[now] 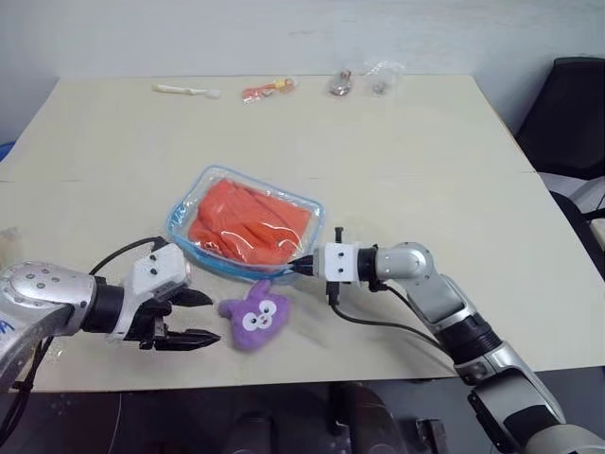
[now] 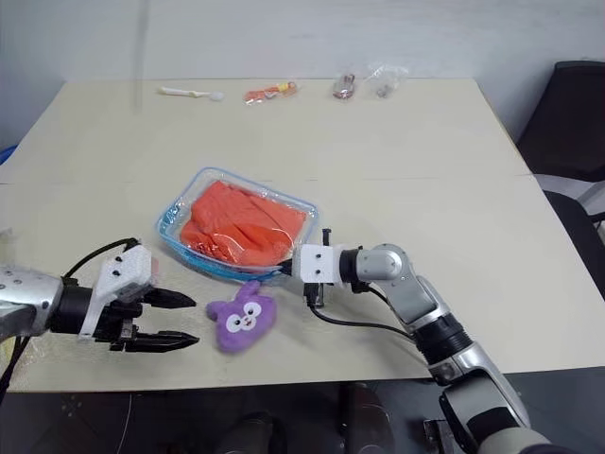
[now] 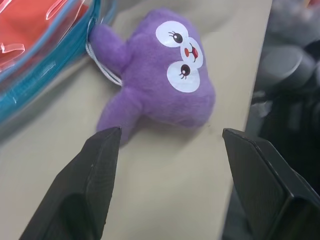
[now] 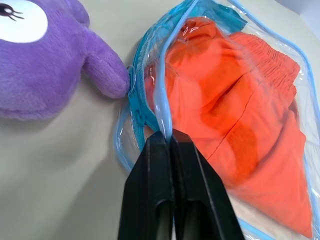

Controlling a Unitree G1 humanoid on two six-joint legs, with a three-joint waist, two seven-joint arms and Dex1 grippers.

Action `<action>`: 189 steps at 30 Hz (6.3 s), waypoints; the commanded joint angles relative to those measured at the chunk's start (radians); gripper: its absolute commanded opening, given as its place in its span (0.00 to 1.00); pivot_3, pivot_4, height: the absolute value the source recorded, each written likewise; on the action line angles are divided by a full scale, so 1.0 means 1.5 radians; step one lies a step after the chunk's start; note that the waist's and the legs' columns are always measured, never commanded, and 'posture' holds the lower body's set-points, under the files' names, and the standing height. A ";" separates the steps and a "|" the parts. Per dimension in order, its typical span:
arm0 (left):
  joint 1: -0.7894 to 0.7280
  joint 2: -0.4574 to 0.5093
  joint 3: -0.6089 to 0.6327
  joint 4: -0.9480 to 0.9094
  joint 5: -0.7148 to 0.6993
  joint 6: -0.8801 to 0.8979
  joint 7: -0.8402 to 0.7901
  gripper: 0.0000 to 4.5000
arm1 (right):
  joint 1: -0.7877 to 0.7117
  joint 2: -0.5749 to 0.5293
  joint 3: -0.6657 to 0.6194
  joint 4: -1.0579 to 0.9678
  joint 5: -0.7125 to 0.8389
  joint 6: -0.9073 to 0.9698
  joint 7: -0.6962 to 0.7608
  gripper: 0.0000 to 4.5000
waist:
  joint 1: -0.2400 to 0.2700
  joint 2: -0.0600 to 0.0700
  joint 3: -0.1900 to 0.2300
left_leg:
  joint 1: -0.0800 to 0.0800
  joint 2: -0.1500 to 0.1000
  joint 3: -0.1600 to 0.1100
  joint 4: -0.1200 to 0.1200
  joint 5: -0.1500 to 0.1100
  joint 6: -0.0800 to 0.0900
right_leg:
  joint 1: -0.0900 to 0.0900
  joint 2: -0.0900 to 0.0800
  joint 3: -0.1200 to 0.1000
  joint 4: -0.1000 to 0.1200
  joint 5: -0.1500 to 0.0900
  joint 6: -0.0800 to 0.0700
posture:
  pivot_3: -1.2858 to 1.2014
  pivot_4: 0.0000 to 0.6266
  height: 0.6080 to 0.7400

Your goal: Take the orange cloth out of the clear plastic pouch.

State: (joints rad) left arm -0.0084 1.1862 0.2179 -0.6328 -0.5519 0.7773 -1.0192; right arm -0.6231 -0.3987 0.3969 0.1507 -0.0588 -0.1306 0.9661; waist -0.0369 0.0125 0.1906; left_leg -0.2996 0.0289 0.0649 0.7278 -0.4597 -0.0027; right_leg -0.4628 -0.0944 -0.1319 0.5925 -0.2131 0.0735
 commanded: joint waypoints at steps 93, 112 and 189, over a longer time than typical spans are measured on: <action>0.154 0.044 0.235 0.273 0.123 -0.240 -0.220 1.00 | 0.136 -0.300 -0.137 -0.118 0.228 -0.138 0.244 0.99 | 0.009 0.001 0.000 | 0.001 0.001 0.003 -0.003 0.000 0.000 | -0.001 0.000 -0.001 -0.001 0.000 -0.001 | 0.52 0.24 1.00; -0.304 -0.062 -0.198 0.344 0.300 -0.517 -0.165 1.00 | 0.230 -0.341 -0.378 -0.501 0.660 0.516 -0.056 0.99 | 0.024 0.001 0.000 | 0.000 0.001 0.005 -0.004 0.000 0.000 | -0.001 0.000 0.000 0.000 0.000 0.000 | 0.52 0.24 1.00; -0.320 -0.303 -0.196 0.128 0.184 -0.079 0.123 0.00 | 0.177 -0.134 -0.050 -0.220 -0.151 0.038 -0.205 0.55 | 0.023 -0.001 0.000 | 0.001 0.000 0.003 -0.001 0.000 0.000 | 0.001 0.000 0.000 0.000 0.000 0.001 | 0.52 0.24 1.00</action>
State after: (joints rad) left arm -0.4673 0.7267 -0.0862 -0.4183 -0.2747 0.6746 -0.8404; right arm -0.3423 -0.6003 0.3133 -0.1820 -0.2555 -0.0419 0.6801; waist -0.0024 0.0117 0.1901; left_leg -0.2975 0.0294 0.0691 0.7263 -0.4593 -0.0023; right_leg -0.4618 -0.0945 -0.1313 0.5928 -0.2125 0.0746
